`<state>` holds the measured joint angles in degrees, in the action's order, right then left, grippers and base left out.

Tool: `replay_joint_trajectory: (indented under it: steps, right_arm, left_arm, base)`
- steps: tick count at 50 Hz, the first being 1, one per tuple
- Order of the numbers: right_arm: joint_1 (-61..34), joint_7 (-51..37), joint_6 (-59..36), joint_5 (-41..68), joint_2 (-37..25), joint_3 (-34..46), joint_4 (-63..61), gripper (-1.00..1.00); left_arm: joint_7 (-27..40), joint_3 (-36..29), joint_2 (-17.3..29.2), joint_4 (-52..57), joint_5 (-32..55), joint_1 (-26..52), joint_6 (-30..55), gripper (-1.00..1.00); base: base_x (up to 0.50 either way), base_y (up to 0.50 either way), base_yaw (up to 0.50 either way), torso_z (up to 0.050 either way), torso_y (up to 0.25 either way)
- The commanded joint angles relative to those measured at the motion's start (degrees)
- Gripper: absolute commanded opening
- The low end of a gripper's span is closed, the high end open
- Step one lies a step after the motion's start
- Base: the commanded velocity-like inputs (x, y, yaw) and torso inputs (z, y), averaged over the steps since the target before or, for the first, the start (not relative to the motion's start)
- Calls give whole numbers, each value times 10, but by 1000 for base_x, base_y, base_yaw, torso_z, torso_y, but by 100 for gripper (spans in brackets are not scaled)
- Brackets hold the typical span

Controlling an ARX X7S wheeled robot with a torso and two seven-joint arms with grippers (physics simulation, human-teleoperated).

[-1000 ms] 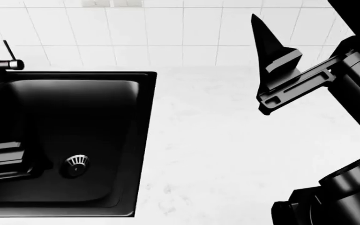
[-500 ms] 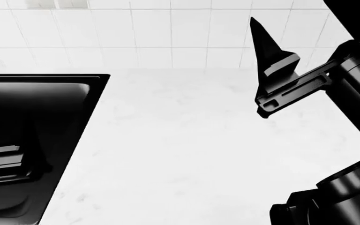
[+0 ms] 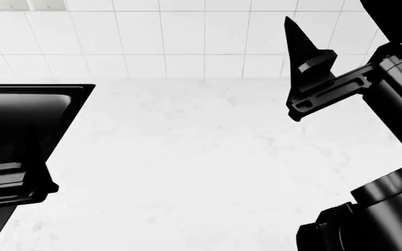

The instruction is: Pick and place the shaker into the drawer. Then close the cabinet.

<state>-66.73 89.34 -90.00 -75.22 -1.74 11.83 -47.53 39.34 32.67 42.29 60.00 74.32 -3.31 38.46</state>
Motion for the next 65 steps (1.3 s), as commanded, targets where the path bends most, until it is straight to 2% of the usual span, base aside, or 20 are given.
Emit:
replay_joint_trajectory:
  steps: [1,5,9,15,19,22,29,34,38,44,48,50,53,56,58,61,65]
  right_arm:
    - [3,7,0,-31,8,-34,54,100]
    - [4,7,0,-57,-28,-61,59,100]
    - [-68,7,0,-82,-85,-44,74,100]
    - [-331,7,0,-66,-132,86,178,100]
    - [-480,7,0,-22,-110,154,244,100]
    - [-540,7,0,-2,-92,171,269,100]
    - [-613,2,5,39,-60,170,324,100]
    - [-604,-87,85,118,-25,116,384,100]
    - [-592,-133,135,159,-16,104,442,100]
    - [-601,-266,276,258,-14,56,654,100]
    - [-667,-406,426,335,-10,21,942,100]
    - [-683,-450,492,327,-6,-9,1065,100]
    - [-683,-487,532,309,-6,-43,1161,100]
    - [-683,-510,552,321,-9,-37,1218,100]
    - [-683,-512,537,375,-12,29,1225,100]
    - [-681,-536,508,538,-24,198,1225,100]
    - [-680,-559,495,662,-32,314,1225,100]
  left_arm:
    - [-23,11,-23,-47,-3,16,-38,100]
    - [-23,9,-22,-48,-3,17,-38,100]
    - [-20,6,-21,-47,-3,19,-38,100]
    - [-24,1,-26,-45,-11,14,-38,100]
    - [-35,2,-34,-46,-23,2,-40,100]
    - [-47,5,-43,-48,-35,-12,-43,100]
    - [-59,11,-47,-57,-41,-22,-48,100]
    - [-58,13,-45,-59,-36,-22,-50,100]
    - [-56,11,-43,-59,-33,-20,-51,100]
    - [-56,11,-43,-58,-34,-23,-52,100]
    - [-56,17,-42,-55,-32,-30,-54,100]
    - [-55,23,-40,-55,-30,-33,-55,100]
    - [-54,32,-37,-54,-27,-39,-57,100]
    - [-48,47,-30,-55,-17,-44,-58,100]
    - [-45,58,-27,-54,-11,-49,-60,100]
    - [-43,77,-24,-52,-2,-60,-62,100]
    - [-43,90,-21,-53,3,-69,-63,100]
  base:
    - [0,0,0,0,0]
    - [0,0,0,0,0]
    - [0,0,0,0,0]
    - [0,0,0,0,0]
    - [0,0,0,0,0]
    - [0,0,0,0,0]
    - [0,0,0,15,14]
    - [0,0,0,19,22]
    - [0,0,0,20,24]
    - [0,0,0,13,18]
    - [0,0,0,11,14]
    - [0,0,0,12,6]
    - [0,0,0,8,3]
    - [0,0,0,7,0]
    - [0,0,0,5,0]
    - [0,0,0,0,0]
    - [0,0,0,3,0]
